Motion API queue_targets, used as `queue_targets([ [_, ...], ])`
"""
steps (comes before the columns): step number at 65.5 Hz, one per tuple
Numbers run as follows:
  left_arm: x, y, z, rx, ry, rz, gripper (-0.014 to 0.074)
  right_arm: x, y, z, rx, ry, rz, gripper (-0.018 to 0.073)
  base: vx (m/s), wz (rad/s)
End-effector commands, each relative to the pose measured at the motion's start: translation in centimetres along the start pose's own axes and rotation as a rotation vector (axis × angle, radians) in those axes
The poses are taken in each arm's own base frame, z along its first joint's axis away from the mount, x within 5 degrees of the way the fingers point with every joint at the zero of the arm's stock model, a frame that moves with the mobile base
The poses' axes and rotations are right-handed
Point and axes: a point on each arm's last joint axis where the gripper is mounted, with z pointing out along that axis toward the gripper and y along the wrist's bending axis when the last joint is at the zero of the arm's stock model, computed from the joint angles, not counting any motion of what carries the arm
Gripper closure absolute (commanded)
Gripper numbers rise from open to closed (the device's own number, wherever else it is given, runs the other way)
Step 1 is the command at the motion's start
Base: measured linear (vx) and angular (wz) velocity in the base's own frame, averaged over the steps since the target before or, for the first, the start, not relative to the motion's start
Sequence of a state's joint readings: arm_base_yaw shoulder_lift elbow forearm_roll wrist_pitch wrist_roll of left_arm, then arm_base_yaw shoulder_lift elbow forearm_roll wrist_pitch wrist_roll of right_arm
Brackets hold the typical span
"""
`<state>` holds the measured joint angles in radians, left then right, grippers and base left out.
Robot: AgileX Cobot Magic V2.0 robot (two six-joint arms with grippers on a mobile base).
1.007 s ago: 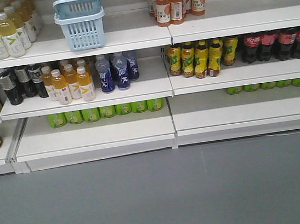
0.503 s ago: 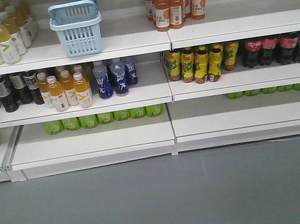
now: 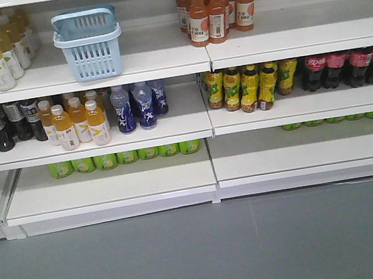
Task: Place coke in basket with both arms
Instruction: 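Drive the base toward the light-blue basket on the shelf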
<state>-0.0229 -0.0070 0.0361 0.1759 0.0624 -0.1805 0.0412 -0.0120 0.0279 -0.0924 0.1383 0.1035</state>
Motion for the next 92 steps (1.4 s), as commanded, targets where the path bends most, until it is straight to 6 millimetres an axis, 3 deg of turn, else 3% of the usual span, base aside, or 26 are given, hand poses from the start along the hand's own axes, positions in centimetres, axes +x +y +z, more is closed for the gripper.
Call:
queue_targets([
  [1,-0.62,-0.14,-0.16,0.018,-0.088,-0.013,0.0604,-0.24,0.04,-0.05,-0.004,-0.074,-0.007,0.0568,0.11,-0.02],
  [92,-0.62,-0.14,-0.16,0.018,-0.088,-0.013,0.0604,-0.24,0.04,-0.05,-0.004,-0.074,-0.007,0.0568,0.11,0.0],
])
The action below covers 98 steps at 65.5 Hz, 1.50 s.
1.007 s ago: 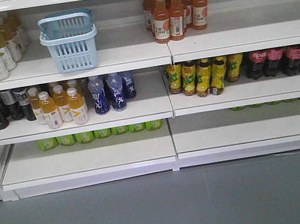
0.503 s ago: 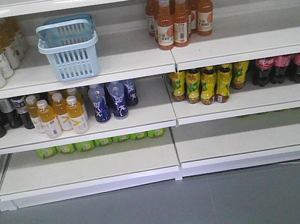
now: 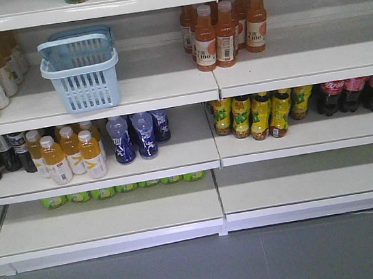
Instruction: Place coke in basket with both arms
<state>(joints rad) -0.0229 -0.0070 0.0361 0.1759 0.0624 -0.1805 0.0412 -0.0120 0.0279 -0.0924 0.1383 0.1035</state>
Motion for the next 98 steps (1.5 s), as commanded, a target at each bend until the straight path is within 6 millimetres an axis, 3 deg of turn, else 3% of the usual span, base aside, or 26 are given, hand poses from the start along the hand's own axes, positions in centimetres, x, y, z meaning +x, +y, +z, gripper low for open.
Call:
queue_targets([
  [1,-0.62,-0.14,-0.16,0.018,-0.088,-0.013,0.0604,-0.24,0.04,-0.05,-0.004,-0.074,-0.007,0.0568,0.09,0.0],
  [98,-0.62,-0.14,-0.16,0.018,-0.088,-0.013,0.0604,-0.24,0.04,-0.05,-0.004,-0.074,-0.007,0.0568,0.06,0.01],
])
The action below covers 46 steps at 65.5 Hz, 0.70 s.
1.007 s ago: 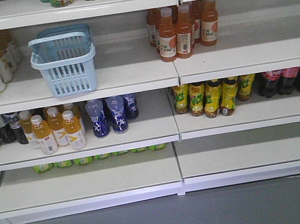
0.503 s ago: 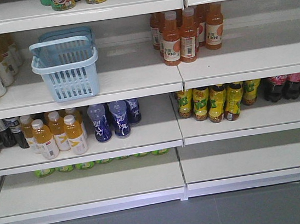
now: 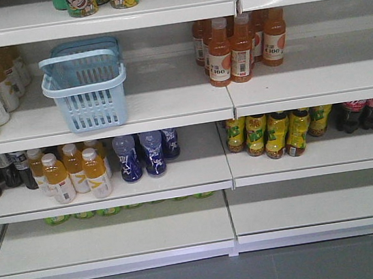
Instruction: Place coke in basket with both arms
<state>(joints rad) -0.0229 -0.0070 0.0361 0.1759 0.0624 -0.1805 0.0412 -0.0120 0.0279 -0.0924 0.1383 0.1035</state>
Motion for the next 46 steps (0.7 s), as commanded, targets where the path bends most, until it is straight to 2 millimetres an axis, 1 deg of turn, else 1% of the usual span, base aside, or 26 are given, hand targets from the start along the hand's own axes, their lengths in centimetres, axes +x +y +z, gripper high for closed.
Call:
queue_targets([
  [1,-0.62,-0.14,-0.16,0.018,-0.088,-0.013,0.0604,-0.24,0.04,-0.05,-0.004,-0.074,-0.007,0.0568,0.05,0.02],
  [46,-0.62,-0.14,-0.16,0.018,-0.088,-0.013,0.0604,-0.24,0.04,-0.05,-0.004,-0.074,-0.007,0.0568,0.06,0.01],
])
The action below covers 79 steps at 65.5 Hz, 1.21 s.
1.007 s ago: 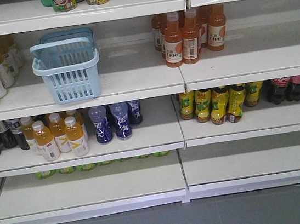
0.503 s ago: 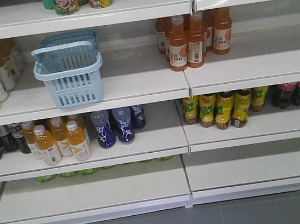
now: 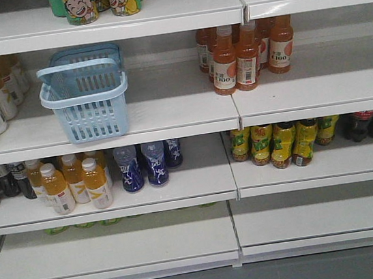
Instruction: Place coke in basket with both arms
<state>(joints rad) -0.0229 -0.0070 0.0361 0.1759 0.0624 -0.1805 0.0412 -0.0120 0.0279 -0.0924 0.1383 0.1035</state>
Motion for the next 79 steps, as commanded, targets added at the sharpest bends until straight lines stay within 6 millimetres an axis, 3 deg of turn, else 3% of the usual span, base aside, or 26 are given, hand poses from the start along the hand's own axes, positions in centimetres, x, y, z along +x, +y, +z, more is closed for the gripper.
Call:
queue_targets([
  [1,-0.62,-0.14,-0.16,0.018,-0.088,-0.013,0.0604,-0.24,0.04,-0.05,-0.004,-0.074,-0.007,0.0568,0.06,0.01],
  [79,-0.62,-0.14,-0.16,0.018,-0.088,-0.013,0.0604,-0.24,0.04,-0.05,-0.004,-0.074,-0.007,0.0568,0.04,0.01],
])
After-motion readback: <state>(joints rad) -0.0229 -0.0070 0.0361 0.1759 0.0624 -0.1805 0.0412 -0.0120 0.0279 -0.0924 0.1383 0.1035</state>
